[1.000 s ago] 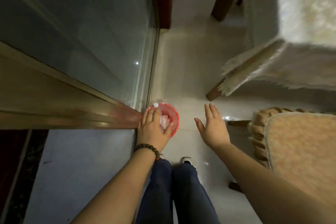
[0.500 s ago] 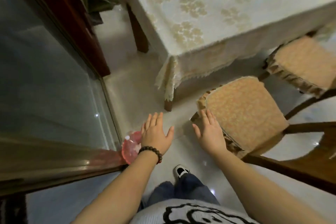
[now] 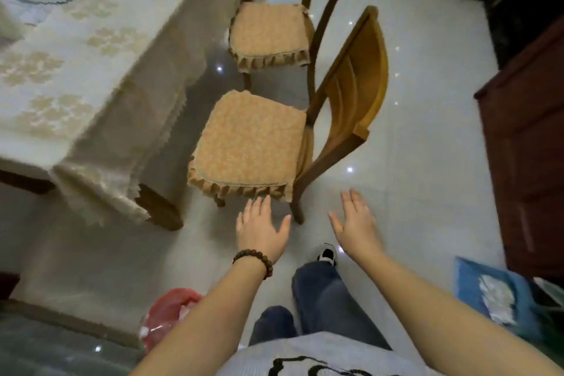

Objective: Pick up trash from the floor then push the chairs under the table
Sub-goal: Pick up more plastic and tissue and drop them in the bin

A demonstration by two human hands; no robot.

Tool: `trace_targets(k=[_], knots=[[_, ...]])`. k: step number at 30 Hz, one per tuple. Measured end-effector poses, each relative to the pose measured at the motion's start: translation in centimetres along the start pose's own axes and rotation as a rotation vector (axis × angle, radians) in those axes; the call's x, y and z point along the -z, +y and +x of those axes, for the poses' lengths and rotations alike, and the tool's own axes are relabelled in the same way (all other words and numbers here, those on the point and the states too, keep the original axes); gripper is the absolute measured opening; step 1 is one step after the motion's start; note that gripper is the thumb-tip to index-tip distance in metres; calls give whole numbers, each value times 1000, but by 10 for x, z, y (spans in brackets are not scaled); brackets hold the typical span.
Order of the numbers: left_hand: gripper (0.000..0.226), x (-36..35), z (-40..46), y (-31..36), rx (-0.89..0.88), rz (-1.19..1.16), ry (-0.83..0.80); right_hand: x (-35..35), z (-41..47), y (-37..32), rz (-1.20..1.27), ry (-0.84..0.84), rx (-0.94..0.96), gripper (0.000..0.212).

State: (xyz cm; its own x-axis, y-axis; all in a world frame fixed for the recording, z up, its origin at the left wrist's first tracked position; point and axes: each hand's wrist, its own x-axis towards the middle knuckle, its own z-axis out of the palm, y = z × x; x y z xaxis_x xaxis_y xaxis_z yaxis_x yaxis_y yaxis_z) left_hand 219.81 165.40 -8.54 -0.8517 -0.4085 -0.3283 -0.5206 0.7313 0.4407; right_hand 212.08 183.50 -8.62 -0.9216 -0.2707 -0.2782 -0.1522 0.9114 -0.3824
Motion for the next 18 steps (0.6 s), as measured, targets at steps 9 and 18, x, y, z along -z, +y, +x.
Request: trace_targets(k=[9, 18], knots=[[64, -59, 40, 173, -397, 184, -152, 71, -7, 151, 122, 223, -364, 61], [64, -138, 137, 358, -485, 181, -131, 140, 91, 307, 240, 278, -490, 60]])
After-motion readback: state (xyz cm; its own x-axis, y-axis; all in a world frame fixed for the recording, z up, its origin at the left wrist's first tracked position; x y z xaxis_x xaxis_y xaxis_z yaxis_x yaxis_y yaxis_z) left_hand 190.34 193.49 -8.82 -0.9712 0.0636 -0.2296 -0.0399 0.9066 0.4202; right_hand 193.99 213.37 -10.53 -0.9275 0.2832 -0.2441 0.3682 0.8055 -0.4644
